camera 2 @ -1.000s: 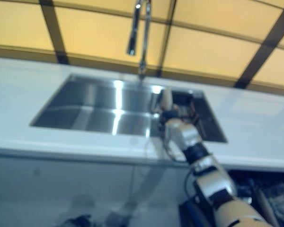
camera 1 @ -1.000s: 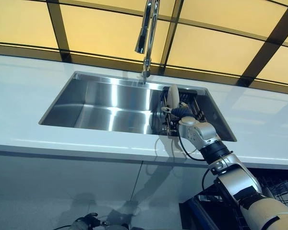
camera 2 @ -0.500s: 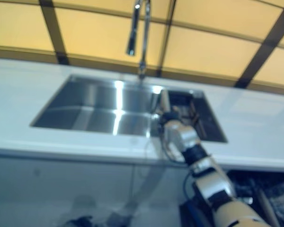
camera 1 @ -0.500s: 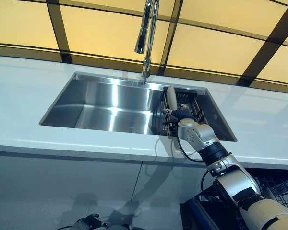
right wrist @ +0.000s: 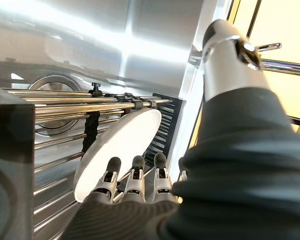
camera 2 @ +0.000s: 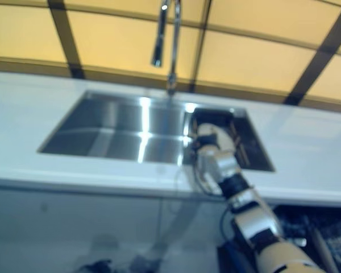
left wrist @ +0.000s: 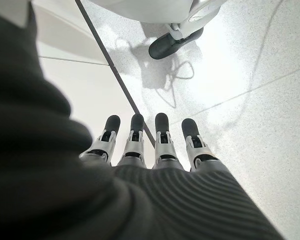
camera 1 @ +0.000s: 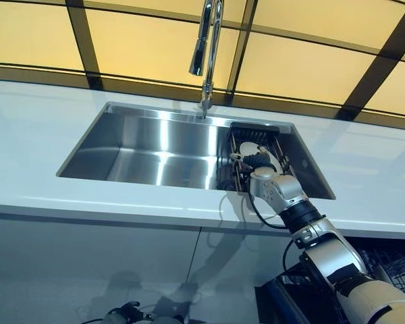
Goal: Take plates into dishwasher
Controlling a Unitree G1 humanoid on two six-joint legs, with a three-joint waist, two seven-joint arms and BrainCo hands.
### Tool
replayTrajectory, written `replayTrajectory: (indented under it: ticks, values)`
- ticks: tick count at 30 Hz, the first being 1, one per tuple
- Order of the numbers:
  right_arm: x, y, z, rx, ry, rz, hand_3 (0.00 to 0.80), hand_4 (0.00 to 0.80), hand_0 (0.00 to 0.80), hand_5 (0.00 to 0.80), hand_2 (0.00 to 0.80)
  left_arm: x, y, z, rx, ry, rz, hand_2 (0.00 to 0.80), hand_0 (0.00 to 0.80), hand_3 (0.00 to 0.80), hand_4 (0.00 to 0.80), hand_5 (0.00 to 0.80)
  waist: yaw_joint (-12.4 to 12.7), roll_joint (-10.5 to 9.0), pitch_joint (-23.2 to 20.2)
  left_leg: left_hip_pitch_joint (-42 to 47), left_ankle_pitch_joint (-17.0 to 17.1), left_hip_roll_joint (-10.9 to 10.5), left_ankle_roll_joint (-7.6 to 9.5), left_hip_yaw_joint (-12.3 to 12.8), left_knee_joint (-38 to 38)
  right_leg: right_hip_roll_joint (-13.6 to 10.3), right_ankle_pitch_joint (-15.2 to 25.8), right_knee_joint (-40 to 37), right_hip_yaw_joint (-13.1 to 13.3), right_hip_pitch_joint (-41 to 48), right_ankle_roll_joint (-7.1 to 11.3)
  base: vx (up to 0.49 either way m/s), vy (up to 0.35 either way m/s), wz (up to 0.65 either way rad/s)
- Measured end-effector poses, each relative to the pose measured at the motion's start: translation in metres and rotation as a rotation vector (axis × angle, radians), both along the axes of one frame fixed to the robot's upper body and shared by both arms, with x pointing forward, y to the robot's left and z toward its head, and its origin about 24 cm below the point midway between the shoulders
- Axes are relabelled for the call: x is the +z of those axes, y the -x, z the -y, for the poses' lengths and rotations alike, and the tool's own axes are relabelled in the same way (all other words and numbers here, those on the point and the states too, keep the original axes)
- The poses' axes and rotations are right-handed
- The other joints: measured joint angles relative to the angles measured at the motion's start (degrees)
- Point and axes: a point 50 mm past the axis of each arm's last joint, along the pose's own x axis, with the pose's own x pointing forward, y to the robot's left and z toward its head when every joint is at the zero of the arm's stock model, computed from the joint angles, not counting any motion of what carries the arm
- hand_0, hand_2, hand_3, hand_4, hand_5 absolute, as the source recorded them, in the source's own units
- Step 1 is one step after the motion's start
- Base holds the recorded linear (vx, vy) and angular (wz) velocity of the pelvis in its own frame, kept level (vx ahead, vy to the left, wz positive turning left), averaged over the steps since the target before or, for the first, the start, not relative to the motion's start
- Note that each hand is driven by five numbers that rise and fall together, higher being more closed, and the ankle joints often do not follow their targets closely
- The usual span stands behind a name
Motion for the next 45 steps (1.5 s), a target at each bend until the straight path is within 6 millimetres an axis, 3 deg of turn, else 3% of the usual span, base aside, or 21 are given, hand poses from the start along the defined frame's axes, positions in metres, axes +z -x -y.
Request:
replayTrajectory:
  ticks: [6,10,15,20,24,29,30,35,45]
  values:
    - [0.001,-0.001,0.002,-0.001,0.034,0.013,0.000,0.000,0.000,0.000,0.000,0.000,0.000,0.000,0.000,-0.001,0.001,0.000,0.000,0.000,0.000,0.000,0.07,0.04,0.00,0.04,0.02,-0.05,-0.03,-0.67,0.01,-0.12,-0.53,0.63,-0.02,0.05,-0.01,0.007,0.012,0.05]
    - [0.014,-0.007,0.024,0.018,0.265,0.093,0.000,0.000,0.000,0.000,0.000,0.000,0.001,0.000,0.001,-0.003,0.003,0.000,0.000,0.000,0.000,0.000,0.13,0.06,-0.01,0.04,0.34,-0.25,-0.50,-0.88,0.01,-0.44,-0.39,2.17,-0.02,-0.06,-0.04,0.007,0.008,0.05]
    - [0.062,-0.015,0.056,0.069,0.493,0.252,0.000,0.000,0.000,0.000,0.000,0.000,0.003,-0.004,0.001,-0.011,-0.003,0.000,0.000,0.000,0.000,0.000,0.38,-0.20,-0.06,0.01,0.08,-0.40,-0.13,-1.07,0.00,-1.25,-0.66,1.94,-0.18,-0.92,-0.02,0.008,-0.006,0.00]
    - [0.115,-0.007,0.100,0.101,0.838,0.377,0.000,0.000,0.000,0.000,0.000,0.001,0.007,-0.010,0.019,-0.010,-0.001,0.000,0.000,0.000,0.000,0.000,1.29,-1.02,0.11,0.08,0.43,-0.36,-0.81,-1.26,-0.01,-0.92,-0.35,2.76,-0.21,-0.64,-0.03,0.025,-0.037,0.05]
    - [0.139,0.000,0.111,0.169,0.930,0.432,0.000,0.000,0.000,0.000,0.000,0.003,0.012,-0.022,0.014,-0.042,-0.018,0.000,0.000,0.000,0.000,0.000,1.23,-2.28,0.12,0.39,0.20,-0.13,-0.47,-1.27,-0.01,-1.35,-0.45,3.11,-0.15,-1.06,-0.01,0.003,-0.021,-0.03]
    - [0.138,0.001,0.110,0.337,0.963,0.365,0.000,0.000,0.000,0.000,0.000,0.004,0.013,-0.025,0.002,-0.052,-0.021,0.000,0.000,0.000,0.000,0.000,0.83,-2.63,0.09,0.04,0.42,0.07,-0.89,-0.26,-0.05,-0.44,-0.27,1.54,-0.15,-0.99,-0.07,-0.013,-0.010,-0.09]
    - [0.131,-0.001,0.104,0.409,0.968,0.330,0.000,0.000,0.000,0.000,0.000,0.004,0.017,-0.027,0.004,-0.057,-0.030,0.000,0.000,0.000,0.000,0.000,-0.15,-2.75,0.17,0.06,0.41,0.02,-0.87,0.02,-0.06,-0.65,-0.27,1.60,-0.11,-1.06,-0.07,-0.013,0.008,-0.11]
    - [0.115,-0.002,0.093,0.627,0.952,0.220,0.000,0.000,0.000,0.000,0.000,0.006,0.014,-0.028,-0.001,-0.057,-0.016,0.000,0.000,0.000,0.000,0.000,-0.26,-2.86,0.63,-0.01,0.18,0.00,-0.46,0.96,-0.32,-1.22,-0.28,1.86,-0.04,-1.97,-0.06,-0.022,0.016,-0.12]
    - [0.091,-0.002,0.092,0.713,0.889,0.093,0.000,0.000,0.000,0.000,0.000,0.007,0.010,-0.027,-0.008,-0.047,-0.003,0.000,0.000,0.000,0.000,0.000,-0.30,-3.51,1.51,0.02,0.19,-0.09,-0.20,1.78,-0.11,-1.58,0.13,2.82,0.00,-2.88,-0.04,-0.007,0.005,-0.03]
